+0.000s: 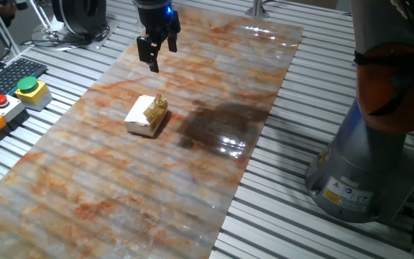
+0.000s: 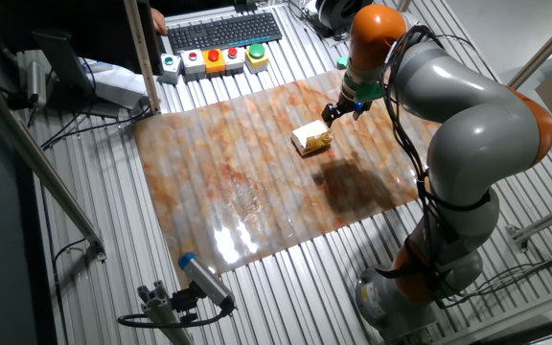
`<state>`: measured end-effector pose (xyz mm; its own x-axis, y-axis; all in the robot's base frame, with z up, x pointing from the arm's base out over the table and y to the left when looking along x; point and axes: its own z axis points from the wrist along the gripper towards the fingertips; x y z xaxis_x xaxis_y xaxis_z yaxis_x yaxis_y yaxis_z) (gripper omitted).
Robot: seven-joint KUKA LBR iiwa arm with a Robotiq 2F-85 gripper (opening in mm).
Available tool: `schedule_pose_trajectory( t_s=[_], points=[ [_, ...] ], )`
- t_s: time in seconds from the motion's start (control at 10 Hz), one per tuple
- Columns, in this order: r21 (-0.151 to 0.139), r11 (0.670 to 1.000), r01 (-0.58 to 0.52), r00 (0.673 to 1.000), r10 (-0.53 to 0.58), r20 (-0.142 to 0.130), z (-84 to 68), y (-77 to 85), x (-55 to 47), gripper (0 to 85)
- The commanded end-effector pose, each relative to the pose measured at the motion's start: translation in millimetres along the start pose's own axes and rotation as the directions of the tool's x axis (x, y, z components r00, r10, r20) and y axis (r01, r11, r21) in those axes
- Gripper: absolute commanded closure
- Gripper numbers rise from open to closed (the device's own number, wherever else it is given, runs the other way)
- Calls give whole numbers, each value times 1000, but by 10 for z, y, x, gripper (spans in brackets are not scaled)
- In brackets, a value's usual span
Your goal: Pull out a napkin
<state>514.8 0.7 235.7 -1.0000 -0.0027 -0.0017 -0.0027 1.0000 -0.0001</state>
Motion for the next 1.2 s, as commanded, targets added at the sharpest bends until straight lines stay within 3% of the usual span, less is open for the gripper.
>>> schedule_pose_trajectory(
  t_s=[0.0, 0.1, 0.2, 0.3, 0.4, 0.6, 0.8, 1.0, 1.1],
  points=[
    [0, 1000, 0, 1000, 0, 0, 0, 1, -1, 850],
    [-23, 993, 113, 980, -116, -164, -97, 11, -6, 850],
    [-12, 993, 115, 978, -115, -173, -217, 45, -24, 850],
    [9, 992, 128, 977, -124, -175, -288, 78, -40, 850],
    [12, 991, 130, 981, -127, -147, -265, 78, -33, 850],
    [-24, 992, 122, 986, -124, -111, -189, 43, -92, 850],
    [-37, 993, 112, 988, -115, -103, -222, 35, -260, 850],
    [-24, 995, 95, 990, -97, -104, -232, 65, -446, 850],
    [-2, 998, 67, 994, -67, -84, -176, 109, -501, 850]
  ],
)
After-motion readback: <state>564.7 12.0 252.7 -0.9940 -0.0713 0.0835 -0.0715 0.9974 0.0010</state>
